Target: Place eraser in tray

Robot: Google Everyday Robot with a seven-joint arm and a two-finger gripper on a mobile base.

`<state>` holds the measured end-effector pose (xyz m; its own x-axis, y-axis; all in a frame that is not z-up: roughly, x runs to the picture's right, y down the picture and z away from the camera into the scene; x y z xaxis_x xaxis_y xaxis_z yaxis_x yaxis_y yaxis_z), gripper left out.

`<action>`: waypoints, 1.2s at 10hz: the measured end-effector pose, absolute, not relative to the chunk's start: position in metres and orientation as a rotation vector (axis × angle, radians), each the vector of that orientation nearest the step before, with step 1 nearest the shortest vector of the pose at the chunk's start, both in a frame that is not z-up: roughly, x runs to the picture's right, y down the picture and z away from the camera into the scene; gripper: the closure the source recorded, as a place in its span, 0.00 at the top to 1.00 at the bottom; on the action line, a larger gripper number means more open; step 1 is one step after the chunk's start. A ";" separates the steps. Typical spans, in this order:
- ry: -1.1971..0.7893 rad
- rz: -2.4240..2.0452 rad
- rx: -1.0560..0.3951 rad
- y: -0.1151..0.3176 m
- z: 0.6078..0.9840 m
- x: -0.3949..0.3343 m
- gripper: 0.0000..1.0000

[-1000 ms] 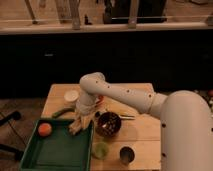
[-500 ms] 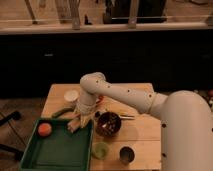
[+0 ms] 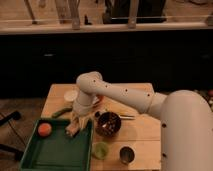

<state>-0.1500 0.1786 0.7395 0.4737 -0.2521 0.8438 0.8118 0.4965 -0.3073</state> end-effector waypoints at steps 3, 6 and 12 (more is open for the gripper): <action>-0.881 -0.826 -0.825 0.185 0.725 -0.155 0.00; -0.945 -0.903 -0.900 0.197 0.715 -0.161 0.00; -1.046 -0.972 -0.967 0.224 0.710 -0.169 0.00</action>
